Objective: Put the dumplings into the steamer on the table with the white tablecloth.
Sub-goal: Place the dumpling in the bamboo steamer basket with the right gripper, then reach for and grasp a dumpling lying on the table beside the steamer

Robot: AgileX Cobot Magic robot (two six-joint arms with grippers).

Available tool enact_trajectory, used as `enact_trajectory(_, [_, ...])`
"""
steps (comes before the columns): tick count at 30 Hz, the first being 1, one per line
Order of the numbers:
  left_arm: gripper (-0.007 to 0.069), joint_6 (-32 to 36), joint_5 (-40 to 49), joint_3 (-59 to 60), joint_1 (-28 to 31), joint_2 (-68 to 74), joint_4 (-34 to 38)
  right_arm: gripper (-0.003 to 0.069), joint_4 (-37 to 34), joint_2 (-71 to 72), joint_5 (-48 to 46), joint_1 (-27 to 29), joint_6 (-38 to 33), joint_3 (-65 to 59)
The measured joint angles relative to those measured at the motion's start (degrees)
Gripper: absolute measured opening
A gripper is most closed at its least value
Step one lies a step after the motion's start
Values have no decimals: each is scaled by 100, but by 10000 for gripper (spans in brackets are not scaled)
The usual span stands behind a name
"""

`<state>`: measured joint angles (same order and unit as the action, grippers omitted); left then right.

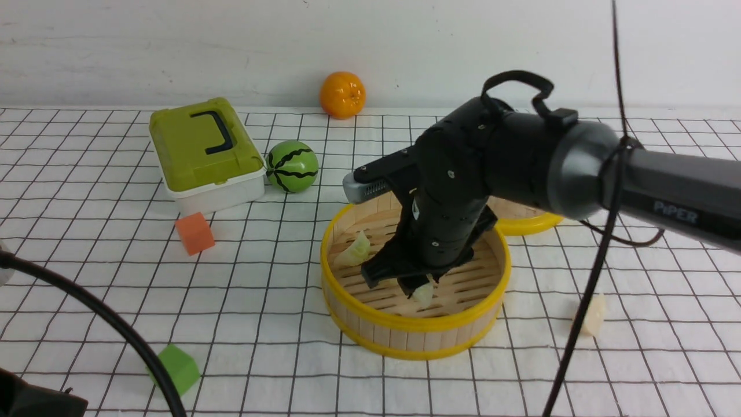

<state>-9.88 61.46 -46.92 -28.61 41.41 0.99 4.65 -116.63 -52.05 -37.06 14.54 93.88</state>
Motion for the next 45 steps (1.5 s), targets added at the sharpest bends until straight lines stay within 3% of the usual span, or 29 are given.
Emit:
enact_trajectory(4, [-12,0,0,0,0,0,0,318,0,-156,-38,0,74,13])
enact_trajectory(10, [-9,0,0,0,0,0,0,441,-37,206,-499,0,80,19])
enact_trajectory(16, [-3,0,5,0,0,0,0,450,26,1210,-1123,137,-158,-210])
enact_trajectory(19, [-1,0,68,0,0,0,0,450,26,1833,-1148,552,-158,-855])
enact_trajectory(28, [5,0,50,0,0,0,-22,451,-465,2281,-136,2372,-152,-2491])
enact_trajectory(31, [8,0,0,0,0,0,-42,463,-770,2006,338,2665,-15,-2577])
enact_trajectory(38, [12,0,5,0,0,0,-49,512,-957,1198,1110,2850,292,-2582])
enact_trajectory(45, [19,0,21,0,0,0,-52,512,-1201,795,1461,2850,298,-2582])
